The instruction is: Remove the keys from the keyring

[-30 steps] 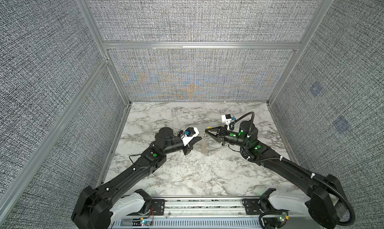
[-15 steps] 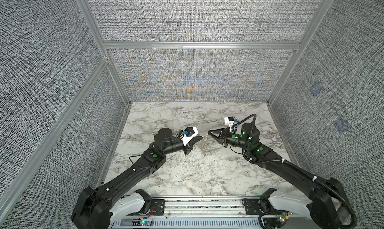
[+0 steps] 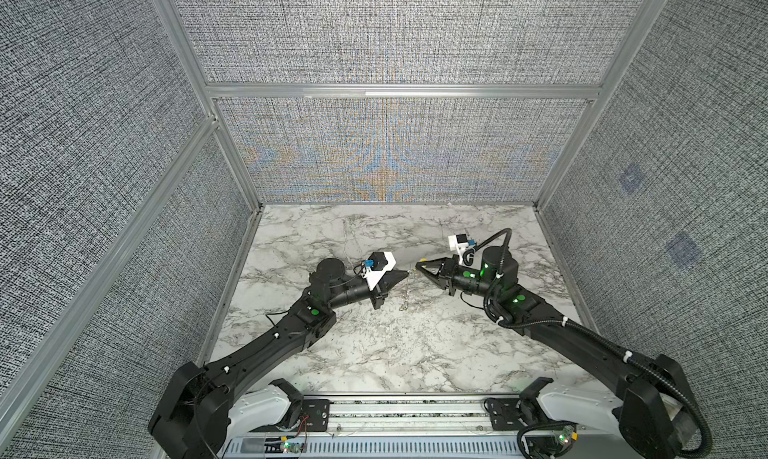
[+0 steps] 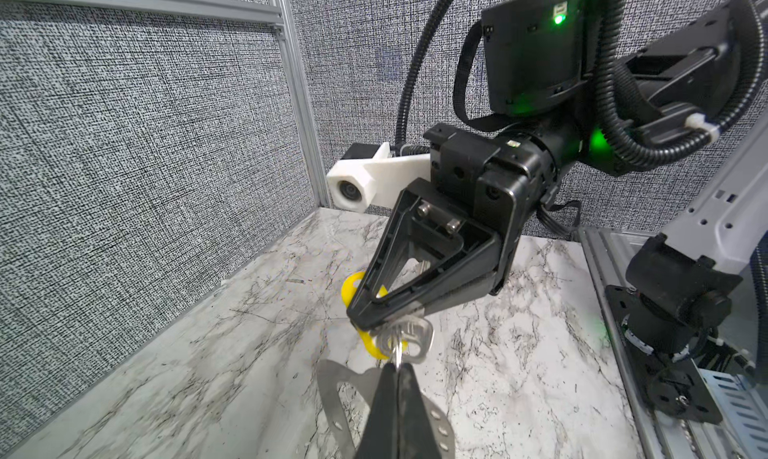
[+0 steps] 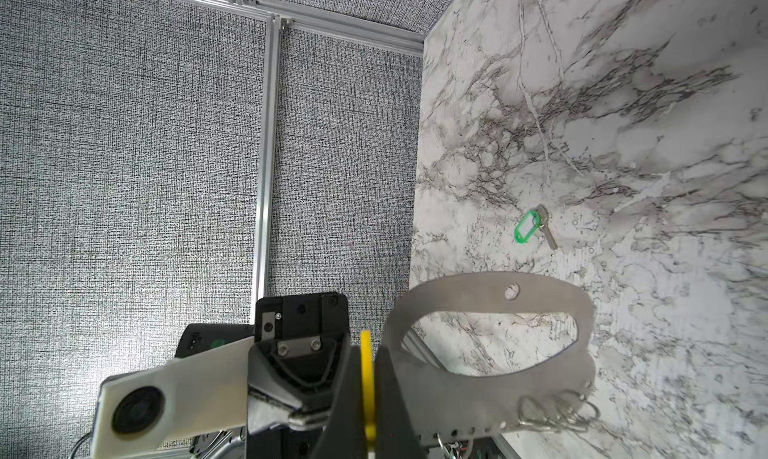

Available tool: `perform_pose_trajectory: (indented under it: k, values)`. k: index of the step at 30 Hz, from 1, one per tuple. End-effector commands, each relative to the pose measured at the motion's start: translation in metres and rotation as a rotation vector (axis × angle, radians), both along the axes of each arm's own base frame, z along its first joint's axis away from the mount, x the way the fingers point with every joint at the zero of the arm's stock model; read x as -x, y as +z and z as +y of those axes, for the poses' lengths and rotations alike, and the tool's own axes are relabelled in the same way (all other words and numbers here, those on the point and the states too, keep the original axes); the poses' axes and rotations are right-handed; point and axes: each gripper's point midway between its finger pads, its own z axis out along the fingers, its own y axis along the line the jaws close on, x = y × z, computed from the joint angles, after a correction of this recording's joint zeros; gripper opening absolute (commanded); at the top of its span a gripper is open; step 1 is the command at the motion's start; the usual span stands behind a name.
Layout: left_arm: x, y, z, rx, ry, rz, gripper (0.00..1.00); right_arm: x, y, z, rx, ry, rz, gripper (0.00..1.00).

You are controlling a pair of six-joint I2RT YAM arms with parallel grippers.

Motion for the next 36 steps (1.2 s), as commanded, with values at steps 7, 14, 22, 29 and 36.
perform_pose_trajectory:
  k: [7,14,22,29,36]
  values:
    - [0.003,0.021,-0.004,0.084,-0.039,-0.049,0.0,-0.002,-0.002,-0.001,0.01,-0.012,0.0,0.0]
    - [0.0,0.018,-0.004,0.072,-0.021,-0.047,0.0,-0.002,-0.006,-0.004,0.035,-0.016,0.002,0.0]
    - [-0.013,-0.007,0.007,-0.038,0.087,-0.001,0.0,-0.009,-0.034,-0.033,0.201,-0.069,0.022,0.0]
    - [-0.02,-0.044,0.021,-0.114,0.187,0.081,0.0,-0.023,-0.084,-0.06,0.48,-0.048,0.026,0.0]
    - [-0.024,-0.074,0.028,-0.169,0.238,0.154,0.0,-0.046,-0.132,-0.065,0.614,0.03,0.049,0.0]
